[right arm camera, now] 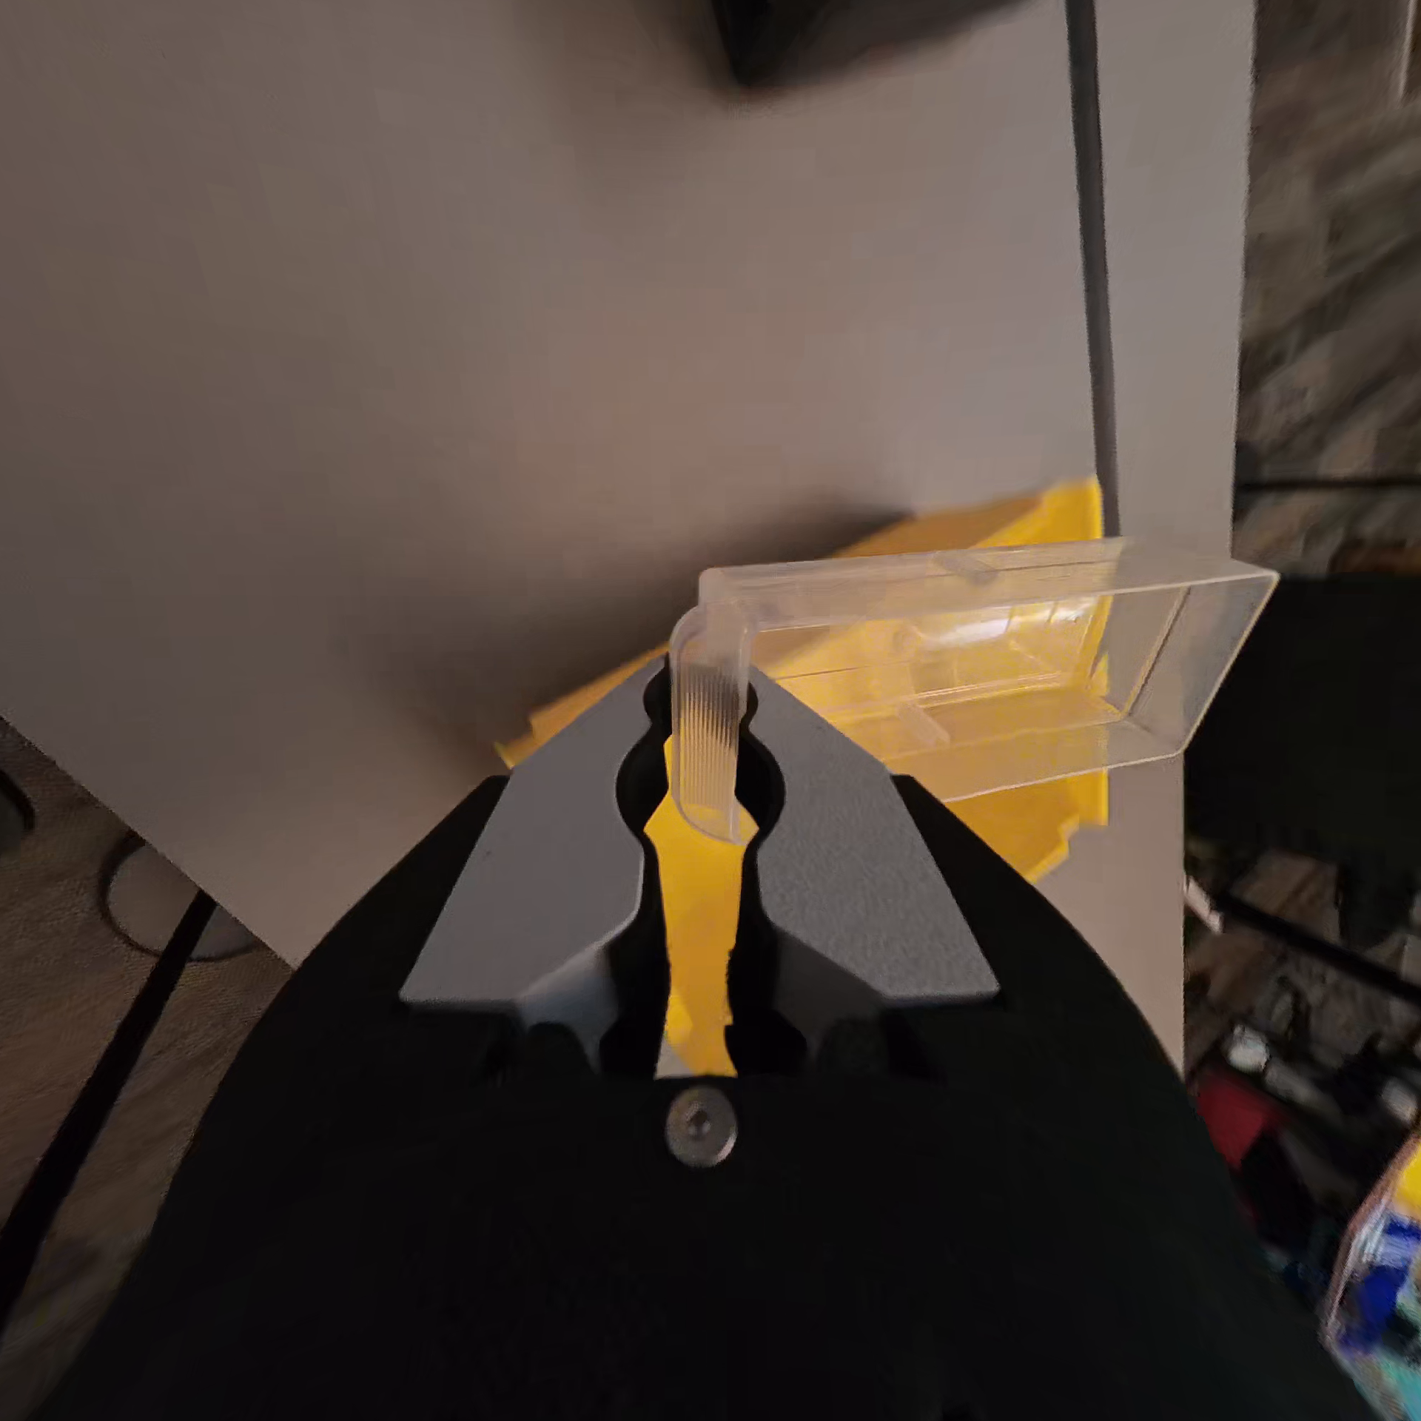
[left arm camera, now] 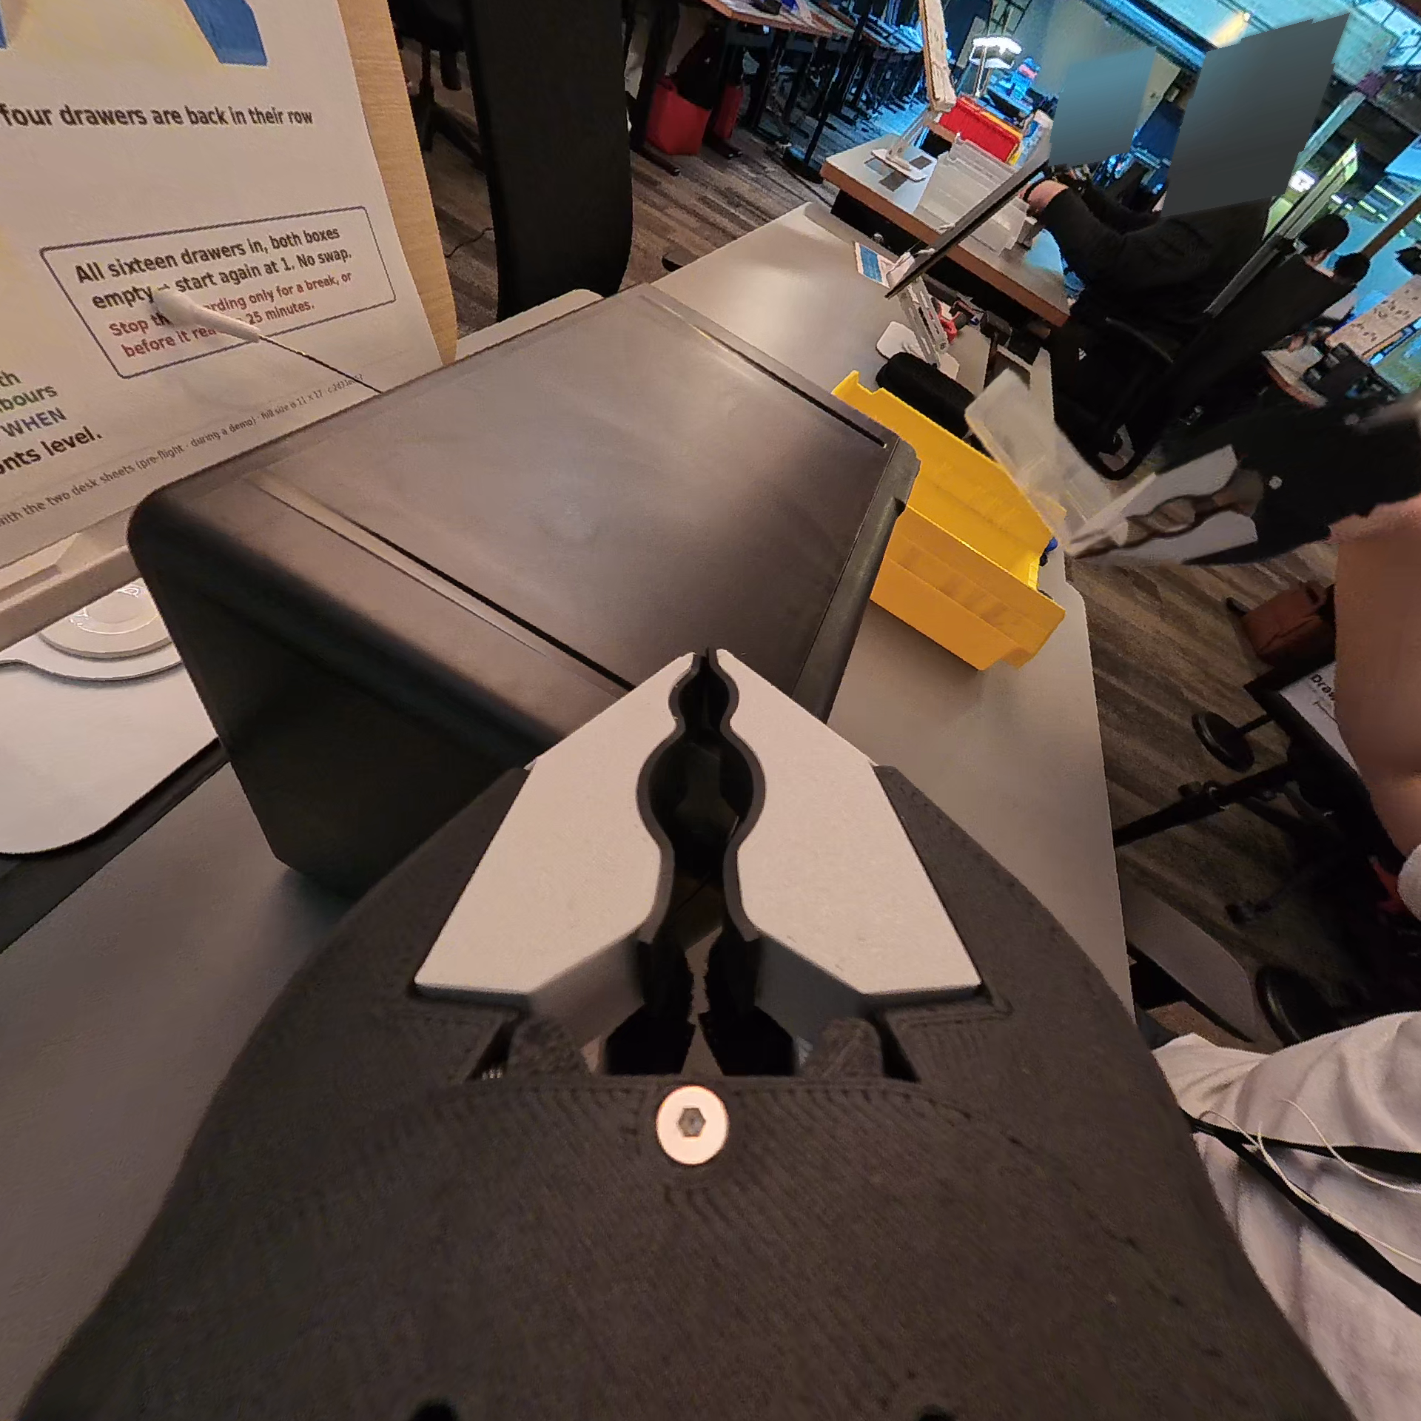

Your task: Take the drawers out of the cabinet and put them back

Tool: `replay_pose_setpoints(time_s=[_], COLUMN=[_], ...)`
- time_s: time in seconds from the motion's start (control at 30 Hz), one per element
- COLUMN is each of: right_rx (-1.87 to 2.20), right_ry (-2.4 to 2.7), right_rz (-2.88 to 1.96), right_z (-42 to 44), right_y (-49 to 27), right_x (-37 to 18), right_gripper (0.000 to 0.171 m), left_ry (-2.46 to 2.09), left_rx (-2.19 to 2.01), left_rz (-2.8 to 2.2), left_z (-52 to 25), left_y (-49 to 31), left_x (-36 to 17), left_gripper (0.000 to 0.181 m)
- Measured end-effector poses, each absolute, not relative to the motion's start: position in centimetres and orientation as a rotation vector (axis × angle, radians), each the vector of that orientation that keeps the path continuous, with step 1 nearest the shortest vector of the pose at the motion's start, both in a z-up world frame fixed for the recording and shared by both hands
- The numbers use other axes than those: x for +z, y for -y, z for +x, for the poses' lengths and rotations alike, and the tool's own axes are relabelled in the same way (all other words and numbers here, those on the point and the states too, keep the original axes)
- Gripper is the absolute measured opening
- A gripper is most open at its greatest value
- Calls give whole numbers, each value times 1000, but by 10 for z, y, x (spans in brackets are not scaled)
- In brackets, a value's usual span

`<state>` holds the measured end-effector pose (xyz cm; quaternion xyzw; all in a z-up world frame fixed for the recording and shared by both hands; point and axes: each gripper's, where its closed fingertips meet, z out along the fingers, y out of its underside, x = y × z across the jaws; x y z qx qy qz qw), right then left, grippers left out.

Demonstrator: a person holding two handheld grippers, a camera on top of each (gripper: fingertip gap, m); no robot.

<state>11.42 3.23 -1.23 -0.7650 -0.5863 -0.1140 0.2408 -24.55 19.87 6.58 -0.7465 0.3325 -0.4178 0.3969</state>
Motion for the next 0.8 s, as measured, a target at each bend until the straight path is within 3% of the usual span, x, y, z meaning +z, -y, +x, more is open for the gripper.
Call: replay_pose_setpoints(time_s=[0.03, 0.23, 0.6, 0.7, 0.8], right_rx=[-290, -261, -136, -48, 291], right_ry=[1685, 2208, 2263, 2199, 1865], right_rz=[-2051, -1772, -1803, -1948, -2242], right_z=[95, 27, 12, 13, -15], right_y=[-27, 4, 13, 16, 17], right_x=[-22, -124, -151, -147, -123], right_gripper=[9, 10, 10, 24, 29], left_ry=[-842, -840, -848, -849, -848], left_rx=[-1058, -1056, -1051, -1048, -1050], left_rz=[-1892, -1895, -1894, -1892, -1893], left_z=[-245, -245, -245, -245, -245], left_y=[-199, -199, -199, -198, -199], left_x=[66, 66, 66, 66, 66], left_gripper=[0, 0, 0, 0, 0])
